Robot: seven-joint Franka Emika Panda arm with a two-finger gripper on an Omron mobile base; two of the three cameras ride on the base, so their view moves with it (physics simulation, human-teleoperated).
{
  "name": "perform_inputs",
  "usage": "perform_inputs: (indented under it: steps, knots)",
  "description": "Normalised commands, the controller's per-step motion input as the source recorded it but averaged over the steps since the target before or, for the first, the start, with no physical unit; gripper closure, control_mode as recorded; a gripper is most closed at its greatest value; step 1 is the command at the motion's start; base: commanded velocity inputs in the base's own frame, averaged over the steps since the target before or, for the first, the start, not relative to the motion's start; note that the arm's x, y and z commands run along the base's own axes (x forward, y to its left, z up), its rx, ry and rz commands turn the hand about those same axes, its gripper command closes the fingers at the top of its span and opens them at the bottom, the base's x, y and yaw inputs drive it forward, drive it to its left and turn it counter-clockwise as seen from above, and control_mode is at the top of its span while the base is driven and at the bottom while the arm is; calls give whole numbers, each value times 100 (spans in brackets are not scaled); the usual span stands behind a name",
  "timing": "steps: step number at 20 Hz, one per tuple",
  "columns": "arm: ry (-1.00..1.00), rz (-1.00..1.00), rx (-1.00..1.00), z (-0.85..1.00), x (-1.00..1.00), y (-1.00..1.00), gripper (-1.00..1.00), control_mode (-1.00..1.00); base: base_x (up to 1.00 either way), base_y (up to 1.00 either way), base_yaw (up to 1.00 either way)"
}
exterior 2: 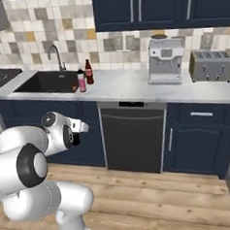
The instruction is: Place the large bottle from the dining counter next to the other large bottle outside the sink, and place the small bottle from the dining counter next to the other small bottle inside the sink.
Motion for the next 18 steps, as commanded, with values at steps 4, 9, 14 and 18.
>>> perform_inputs:
  steps: [4,9,14,18]
  knots:
    - [0,0,0,0,0,0,100,100,3,97,12]
    - [0,0,0,0,0,0,100,100,1,95,14]
    - [0,0,0,0,0,0,100,100,18,75,15]
    - [0,0,0,0,0,0,100,100,27,52,12]
